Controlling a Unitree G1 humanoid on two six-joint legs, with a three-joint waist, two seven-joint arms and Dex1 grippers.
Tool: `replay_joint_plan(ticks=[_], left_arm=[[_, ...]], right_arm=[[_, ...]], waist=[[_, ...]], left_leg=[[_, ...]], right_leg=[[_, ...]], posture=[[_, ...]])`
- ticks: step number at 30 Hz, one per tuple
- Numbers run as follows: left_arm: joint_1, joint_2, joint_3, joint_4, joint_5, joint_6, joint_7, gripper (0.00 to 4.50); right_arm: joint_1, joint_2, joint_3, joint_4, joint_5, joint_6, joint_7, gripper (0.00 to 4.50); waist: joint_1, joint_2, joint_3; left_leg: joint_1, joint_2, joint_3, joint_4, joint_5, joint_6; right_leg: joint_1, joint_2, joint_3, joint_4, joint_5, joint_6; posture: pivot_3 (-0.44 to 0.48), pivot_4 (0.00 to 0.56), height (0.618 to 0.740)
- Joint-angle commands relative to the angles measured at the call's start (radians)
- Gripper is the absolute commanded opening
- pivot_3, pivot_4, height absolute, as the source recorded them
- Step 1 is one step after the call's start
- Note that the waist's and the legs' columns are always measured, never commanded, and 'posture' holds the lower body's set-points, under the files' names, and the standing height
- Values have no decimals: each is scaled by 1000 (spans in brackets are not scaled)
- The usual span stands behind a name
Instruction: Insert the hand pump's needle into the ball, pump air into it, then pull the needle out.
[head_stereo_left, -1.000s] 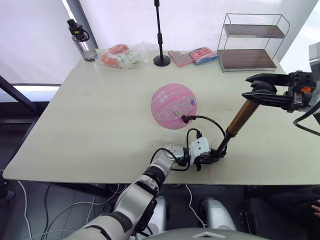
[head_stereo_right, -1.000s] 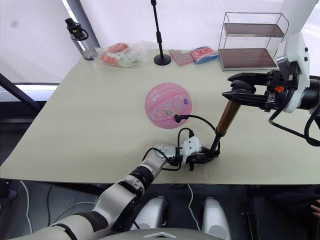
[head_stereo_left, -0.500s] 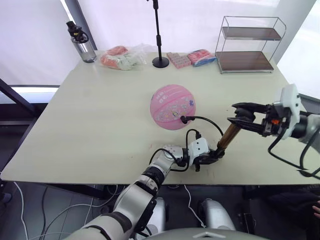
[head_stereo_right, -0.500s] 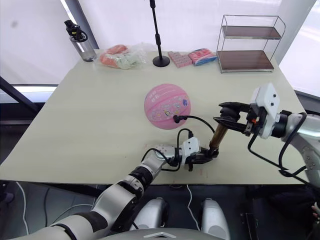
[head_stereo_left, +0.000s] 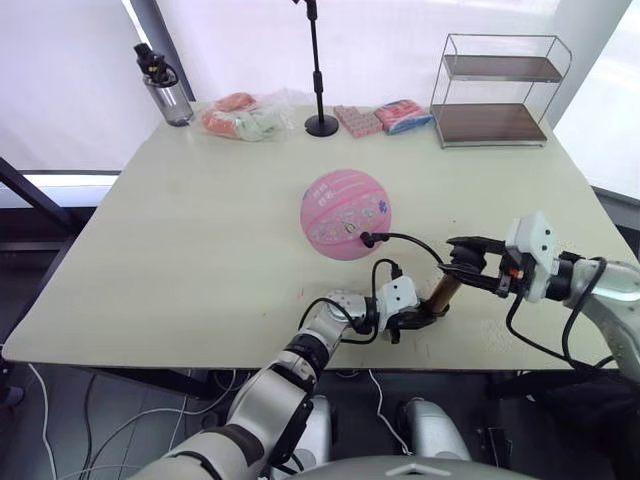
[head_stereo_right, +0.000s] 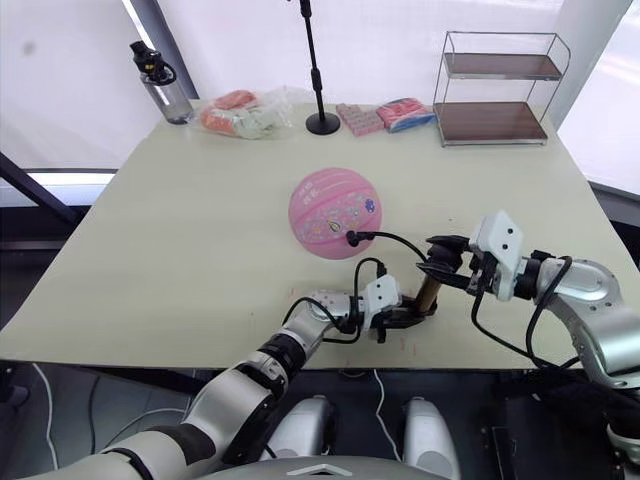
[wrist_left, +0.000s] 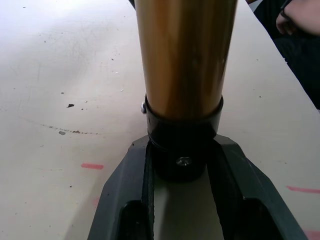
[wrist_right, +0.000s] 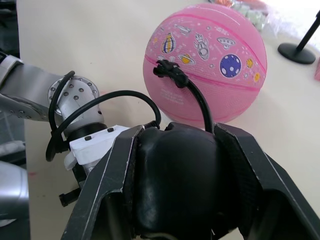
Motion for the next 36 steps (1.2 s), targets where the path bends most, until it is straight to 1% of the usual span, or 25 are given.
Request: replay_joint_plan(ticks=[1, 3, 8, 10, 15, 17, 22, 24, 26, 27, 29, 33, 36], left_arm=[[44, 16, -19, 70, 37, 36, -2, 1068], [44, 15, -19, 71, 36, 36, -2, 1068], [44, 12, -19, 72, 36, 35, -2, 1068], [45, 12, -20, 71, 36, 35, -1, 1068], [45, 11, -19, 70, 35, 37, -1, 1068], [44, 11, -19, 71, 35, 37, 0, 1068], [45, 9, -19, 71, 36, 36, 1, 1068], [45, 9, -19, 72, 36, 36, 2, 1068], [46, 9, -19, 70, 36, 37, 2, 1068], [47, 9, -19, 70, 36, 37, 2, 1068], [47, 9, -18, 70, 35, 38, 3, 1068], [48, 11, -17, 67, 35, 39, 5, 1068], [49, 13, -15, 66, 35, 39, 5, 1068]], right_arm=[[-90, -62, -120, -66, 139, 99, 25, 1833], [-132, -96, -157, -71, 191, 152, 33, 1833], [-255, -201, -236, -43, 296, 274, 52, 1833], [-295, -225, -252, -35, 327, 309, 48, 1833], [-372, -254, -265, -17, 382, 373, 30, 1833], [-379, -249, -260, -20, 386, 382, 22, 1833], [-292, -222, -227, -61, 346, 360, 19, 1833], [-233, -205, -196, -77, 301, 326, 17, 1833], [-156, -182, -149, -71, 219, 260, 15, 1833], [-131, -180, -130, -67, 186, 235, 21, 1833], [-91, -155, -104, -54, 137, 180, 21, 1833], [5, -48, -24, -4, 38, 60, -6, 1833], [49, -8, 24, 35, -34, -19, 1, 1833]], waist=[[2, 1, 0], [3, 1, 1], [2, 1, 2], [3, 1, 2], [2, 1, 2], [3, 1, 2], [3, 1, 2], [2, 1, 1], [1, 2, 1], [2, -2, -1], [0, -1, -2], [0, -5, -5], [-1, -5, -6]], left_leg=[[-1, 0, 0, 0, 0, 0], [-4, -1, -1, 0, 0, 0], [-4, -1, 0, 0, 0, 0], [-4, -1, 0, 0, 0, 0], [-4, -1, 0, 0, 0, 0], [-4, -1, 0, 0, 0, 0], [-5, -1, 0, 0, 0, 0], [-4, -1, 0, 0, 0, 0], [-4, -1, 1, 0, 0, 0], [-4, -1, 1, 0, 0, 0], [-3, 0, 0, -1, 0, 0], [-2, 0, 0, 0, 0, 0], [-1, 0, 1, 0, 0, 0]], right_leg=[[-1, 0, 0, 0, 0, 0], [-3, 0, 0, 0, 0, 0], [-4, -1, 0, 0, 0, 0], [-4, -1, 0, 0, 0, 0], [-4, -1, 0, 0, 0, 0], [-4, -1, 0, 0, 0, 0], [-4, -1, 0, 0, 0, 0], [-4, -1, 0, 0, 0, 0], [-4, -1, 0, 0, 0, 0], [-4, -1, 0, 0, 0, 0], [-3, 0, 0, 0, 0, 0], [-3, 0, 0, 0, 0, 0], [-2, 0, 0, 0, 0, 0]], posture=[[0, 150, 731], [0, 150, 731], [0, 150, 731], [0, 150, 731], [0, 150, 731], [0, 150, 731], [0, 150, 731], [0, 150, 731], [0, 150, 731], [0, 150, 731], [0, 150, 731], [0, 150, 731], [0, 150, 731]])
